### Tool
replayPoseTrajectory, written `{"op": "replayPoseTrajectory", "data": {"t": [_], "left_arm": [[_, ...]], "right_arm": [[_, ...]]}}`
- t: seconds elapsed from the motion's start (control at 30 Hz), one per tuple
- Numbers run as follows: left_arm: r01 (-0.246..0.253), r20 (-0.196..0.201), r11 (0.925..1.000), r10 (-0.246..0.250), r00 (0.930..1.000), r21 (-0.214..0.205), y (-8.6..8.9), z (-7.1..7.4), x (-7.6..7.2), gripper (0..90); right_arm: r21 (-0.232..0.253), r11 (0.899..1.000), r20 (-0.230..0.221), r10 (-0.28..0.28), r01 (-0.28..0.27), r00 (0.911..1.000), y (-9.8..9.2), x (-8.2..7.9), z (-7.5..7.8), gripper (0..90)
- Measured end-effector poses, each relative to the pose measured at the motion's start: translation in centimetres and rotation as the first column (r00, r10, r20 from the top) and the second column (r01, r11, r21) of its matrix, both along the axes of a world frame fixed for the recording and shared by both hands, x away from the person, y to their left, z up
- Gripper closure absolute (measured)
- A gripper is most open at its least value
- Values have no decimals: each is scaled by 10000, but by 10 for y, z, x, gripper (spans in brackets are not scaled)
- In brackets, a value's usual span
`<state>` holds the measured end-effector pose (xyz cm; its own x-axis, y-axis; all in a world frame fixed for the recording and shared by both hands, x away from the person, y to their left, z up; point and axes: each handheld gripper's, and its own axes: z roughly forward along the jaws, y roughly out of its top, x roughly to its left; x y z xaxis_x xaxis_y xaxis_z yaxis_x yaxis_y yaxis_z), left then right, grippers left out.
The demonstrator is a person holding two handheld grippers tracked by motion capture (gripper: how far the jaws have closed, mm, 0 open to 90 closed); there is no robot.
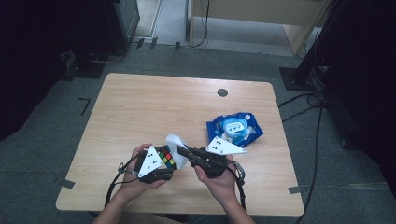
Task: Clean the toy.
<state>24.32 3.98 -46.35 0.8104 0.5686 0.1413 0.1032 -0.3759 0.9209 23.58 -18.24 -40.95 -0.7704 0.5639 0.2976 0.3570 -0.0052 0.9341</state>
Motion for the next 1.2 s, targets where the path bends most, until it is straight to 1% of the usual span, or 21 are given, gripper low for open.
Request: {"op": "replayPoseTrajectory", "data": {"t": [0.13,0.2,0.33,0.43,0.5,0.63,0.67,0.7,0.73,0.77,0.8,0.87,0.9,0.97,1.07,1.13,1.2], "left_arm": [[173,152,9997,-171,9997,-154,-1,3,-3,339],[208,147,9996,-206,9997,-174,0,3,-3,338],[224,188,9994,-219,9996,-257,0,4,-4,339],[234,311,9993,-225,9993,-291,1,6,-5,339],[232,306,9988,-218,9993,-431,2,8,-5,339],[178,248,9977,-162,9996,-651,6,11,-4,339],[163,209,9968,-147,9997,-787,8,11,-4,339],[174,157,9951,-160,9997,-973,10,12,-3,340],[160,114,9931,-148,9998,-1161,12,14,-2,340],[126,137,9929,-111,9998,-1181,13,15,-1,340],[70,157,9933,-52,9999,-1154,15,15,-1,339],[-52,194,9949,72,9998,-1003,17,14,1,340],[-110,199,9956,129,9997,-931,18,13,2,340],[-210,132,9959,223,9997,-883,19,12,3,340],[-274,161,9979,284,9995,-582,17,9,5,340],[-292,157,9990,297,9994,-329,13,6,4,340],[-265,145,9995,267,9995,-144,9,5,3,339]], "right_arm": [[-103,9996,-153,-281,280,9995,2,3,-9,876],[-46,9992,-168,-408,407,9990,2,3,-11,876],[-205,9974,201,-693,697,9974,5,1,-13,874],[-178,9953,349,-950,957,9949,5,2,-17,874],[-189,9926,345,-1196,1203,9922,4,3,-19,872],[-538,9797,459,-1907,1931,9806,-2,8,-27,869],[-676,9749,479,-2092,2121,9767,-3,9,-31,869],[-1006,9693,494,-2205,2245,9741,-4,12,-34,869],[-1322,9635,363,-2300,2328,9725,-5,15,-39,870],[-1501,9586,130,-2427,2418,9700,-6,18,-46,870],[-1491,9577,-88,-2503,2462,9681,-7,20,-49,870],[-1321,9565,-414,-2675,2602,9627,-12,22,-52,871],[-1179,9574,-411,-2698,2635,9620,-14,23,-51,871],[-838,9593,-280,-2726,2695,9617,-17,20,-42,871],[-240,9694,-6,-2443,2442,9697,-17,12,-23,870],[137,9786,231,-2055,2052,9784,-13,4,-9,870],[497,9857,516,-1633,1608,9852,-7,-5,2,870]]}}
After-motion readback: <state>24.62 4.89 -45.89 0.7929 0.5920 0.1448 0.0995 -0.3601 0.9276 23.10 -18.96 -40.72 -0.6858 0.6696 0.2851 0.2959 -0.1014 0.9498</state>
